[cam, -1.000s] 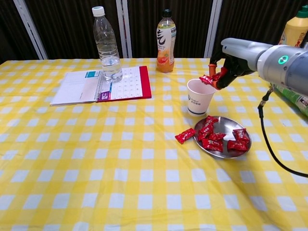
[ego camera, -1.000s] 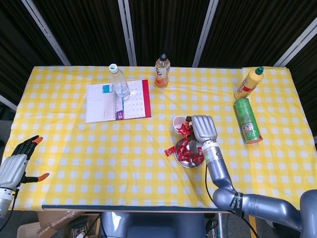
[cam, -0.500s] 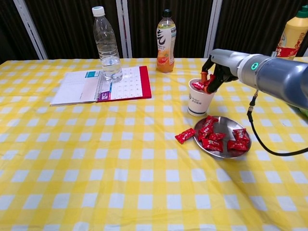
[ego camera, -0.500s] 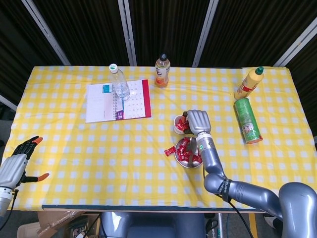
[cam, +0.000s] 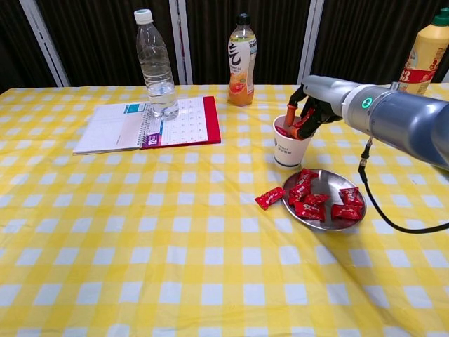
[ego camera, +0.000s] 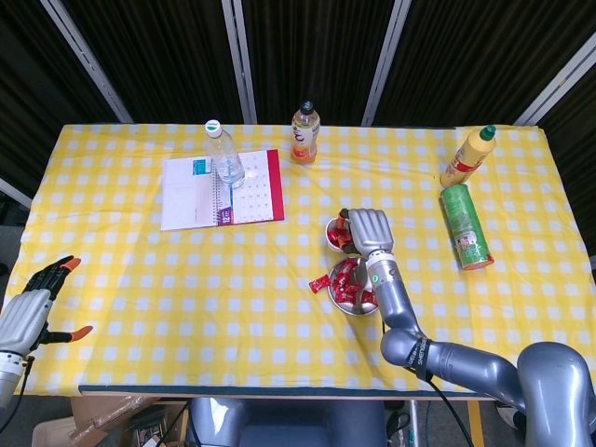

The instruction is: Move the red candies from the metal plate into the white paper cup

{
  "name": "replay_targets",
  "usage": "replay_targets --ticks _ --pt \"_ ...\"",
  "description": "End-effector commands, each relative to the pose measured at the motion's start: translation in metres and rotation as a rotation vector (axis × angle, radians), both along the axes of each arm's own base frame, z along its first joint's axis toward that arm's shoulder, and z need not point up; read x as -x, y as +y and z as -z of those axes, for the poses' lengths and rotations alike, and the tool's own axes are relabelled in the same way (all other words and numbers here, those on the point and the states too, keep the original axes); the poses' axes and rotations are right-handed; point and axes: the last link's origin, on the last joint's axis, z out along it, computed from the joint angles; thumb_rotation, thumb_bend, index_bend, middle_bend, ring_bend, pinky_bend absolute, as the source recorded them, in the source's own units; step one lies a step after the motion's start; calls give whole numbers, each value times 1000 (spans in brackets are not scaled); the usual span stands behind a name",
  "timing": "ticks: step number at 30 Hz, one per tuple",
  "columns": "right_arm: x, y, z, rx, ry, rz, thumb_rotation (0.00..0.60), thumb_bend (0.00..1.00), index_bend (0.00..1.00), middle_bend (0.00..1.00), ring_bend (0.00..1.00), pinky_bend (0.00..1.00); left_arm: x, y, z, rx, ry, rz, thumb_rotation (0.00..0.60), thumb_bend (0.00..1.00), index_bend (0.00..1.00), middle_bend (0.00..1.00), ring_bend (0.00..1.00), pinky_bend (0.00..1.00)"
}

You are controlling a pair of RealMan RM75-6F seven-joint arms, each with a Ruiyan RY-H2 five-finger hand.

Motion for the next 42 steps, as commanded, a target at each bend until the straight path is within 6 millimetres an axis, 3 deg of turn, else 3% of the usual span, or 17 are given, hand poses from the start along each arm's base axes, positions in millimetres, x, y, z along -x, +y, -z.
replay_targets --ticks 1,24,32,42 --pt "-1 0 -1 5 3 -3 600 424 333 757 900 1000 -1 0 0 -1 0 2 600 39 0 0 0 0" --pt "-20 -5 -6 48 31 -53 600 402 284 757 900 1000 -1 0 0 -5 -2 2 600 39 0 0 0 0" --pt "-25 -9 -1 41 30 -46 600 243 189 757 900 1000 -1 0 -1 -6 -1 -1 600 39 0 0 0 0" --pt "-24 -16 1 58 28 -26 600 215 175 757 900 1000 0 0 -1 -6 -4 -3 600 38 0 0 0 0"
